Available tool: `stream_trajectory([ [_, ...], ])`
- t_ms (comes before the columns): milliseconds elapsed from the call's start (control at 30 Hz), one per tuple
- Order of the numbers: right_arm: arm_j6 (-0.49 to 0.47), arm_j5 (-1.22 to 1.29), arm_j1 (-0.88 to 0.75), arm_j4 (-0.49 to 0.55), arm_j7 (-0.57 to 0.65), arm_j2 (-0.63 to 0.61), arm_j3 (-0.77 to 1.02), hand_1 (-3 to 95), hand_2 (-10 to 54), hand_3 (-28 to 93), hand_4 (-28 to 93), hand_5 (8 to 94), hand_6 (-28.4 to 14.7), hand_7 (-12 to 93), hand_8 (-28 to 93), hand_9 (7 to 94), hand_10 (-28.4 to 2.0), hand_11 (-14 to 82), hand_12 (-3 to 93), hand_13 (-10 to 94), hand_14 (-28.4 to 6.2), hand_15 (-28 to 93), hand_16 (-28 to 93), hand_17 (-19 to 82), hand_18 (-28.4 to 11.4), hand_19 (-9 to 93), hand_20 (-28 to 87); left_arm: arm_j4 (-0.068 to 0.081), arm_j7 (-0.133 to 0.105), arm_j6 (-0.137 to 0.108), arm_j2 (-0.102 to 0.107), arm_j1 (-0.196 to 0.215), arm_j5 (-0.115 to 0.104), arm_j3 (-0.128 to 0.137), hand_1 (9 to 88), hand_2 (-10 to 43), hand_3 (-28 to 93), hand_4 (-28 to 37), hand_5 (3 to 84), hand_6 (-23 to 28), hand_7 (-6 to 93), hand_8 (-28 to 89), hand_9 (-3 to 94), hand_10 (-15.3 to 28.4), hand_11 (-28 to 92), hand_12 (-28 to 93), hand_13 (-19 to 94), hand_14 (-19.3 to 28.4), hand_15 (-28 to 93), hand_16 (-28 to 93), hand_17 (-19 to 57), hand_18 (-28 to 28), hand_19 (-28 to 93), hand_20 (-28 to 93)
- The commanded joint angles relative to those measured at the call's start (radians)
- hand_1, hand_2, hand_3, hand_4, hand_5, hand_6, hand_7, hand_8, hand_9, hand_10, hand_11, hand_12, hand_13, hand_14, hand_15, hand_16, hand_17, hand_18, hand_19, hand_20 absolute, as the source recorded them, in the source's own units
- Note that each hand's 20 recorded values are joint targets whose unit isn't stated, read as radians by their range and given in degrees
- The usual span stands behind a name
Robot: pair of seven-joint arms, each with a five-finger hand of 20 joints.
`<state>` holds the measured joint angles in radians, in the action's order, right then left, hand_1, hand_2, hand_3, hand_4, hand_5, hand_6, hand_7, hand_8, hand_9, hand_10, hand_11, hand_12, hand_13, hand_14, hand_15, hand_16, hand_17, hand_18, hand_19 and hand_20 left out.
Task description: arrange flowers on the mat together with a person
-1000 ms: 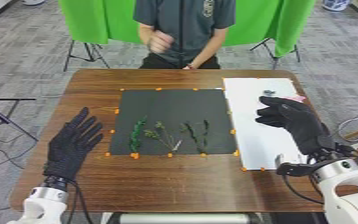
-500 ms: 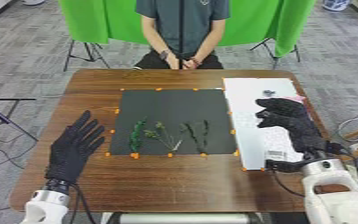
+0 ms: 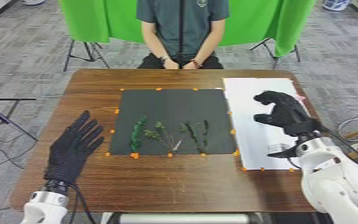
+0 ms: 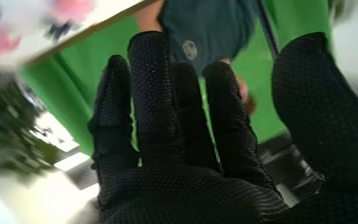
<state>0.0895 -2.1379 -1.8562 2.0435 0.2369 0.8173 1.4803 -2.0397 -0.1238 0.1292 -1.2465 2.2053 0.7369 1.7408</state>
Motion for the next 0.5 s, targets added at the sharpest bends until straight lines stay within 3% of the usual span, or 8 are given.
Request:
stream_trajectory([
  [33, 0.024, -0.261, 0.080, -0.077, 0.050, -0.091, -0.096, 33.6, -9.5, 84, -28, 36.3, -2.6, 34, -18, 36.1, -11.2, 27.4, 23.6, 50, -9.8, 65, 15, 20, -19.6, 69, 33, -0.011, -0.007, -0.004, -0.005, 0.025, 0.006, -0.005, 24.2, -1.9, 69, -27.1, 29.0, 1.9, 13.0, -8, 24.4, 10.9, 10, 15, 21, 12.8, 11, 5, -11.9, 21.6, 40, 7],
  [133, -0.025, -0.303, 0.111, -0.101, 0.092, -0.107, -0.130, 32.9, -9.5, 84, -28, 33.3, -4.0, 33, -17, 33.8, -11.1, 25.6, 23.5, 49, -10.1, 67, 14, 19, -19.5, 69, 33, -0.015, 0.009, 0.005, -0.010, 0.031, 0.009, 0.001, 24.3, -1.8, 69, -27.2, 29.1, 1.9, 13.0, -8, 24.4, 10.9, 10, 15, 21, 12.8, 11, 5, -11.8, 21.5, 39, 7],
  [367, -0.139, -0.318, 0.209, -0.151, 0.175, -0.098, -0.228, 33.2, -9.5, 84, -28, 36.3, -3.4, 33, -16, 38.9, -11.5, 27.2, 23.9, 51, -10.6, 70, 14, 19, -19.5, 69, 32, -0.018, -0.007, -0.010, -0.006, 0.033, 0.007, 0.002, 24.1, -1.7, 69, -27.2, 29.0, 1.9, 12.8, -8, 24.3, 10.8, 10, 15, 21, 12.8, 11, 5, -11.8, 21.5, 39, 8],
  [500, -0.140, -0.319, 0.232, -0.190, 0.151, -0.096, -0.253, 33.6, -9.5, 84, -28, 38.9, -3.4, 34, -17, 42.3, -12.7, 31.0, 24.2, 54, -10.5, 70, 13, 20, -19.7, 69, 32, -0.018, -0.008, -0.011, -0.006, 0.036, 0.008, 0.004, 24.1, -1.6, 69, -27.2, 29.0, 1.9, 12.9, -8, 24.3, 10.9, 10, 15, 21, 12.8, 11, 5, -11.8, 21.5, 39, 8],
])
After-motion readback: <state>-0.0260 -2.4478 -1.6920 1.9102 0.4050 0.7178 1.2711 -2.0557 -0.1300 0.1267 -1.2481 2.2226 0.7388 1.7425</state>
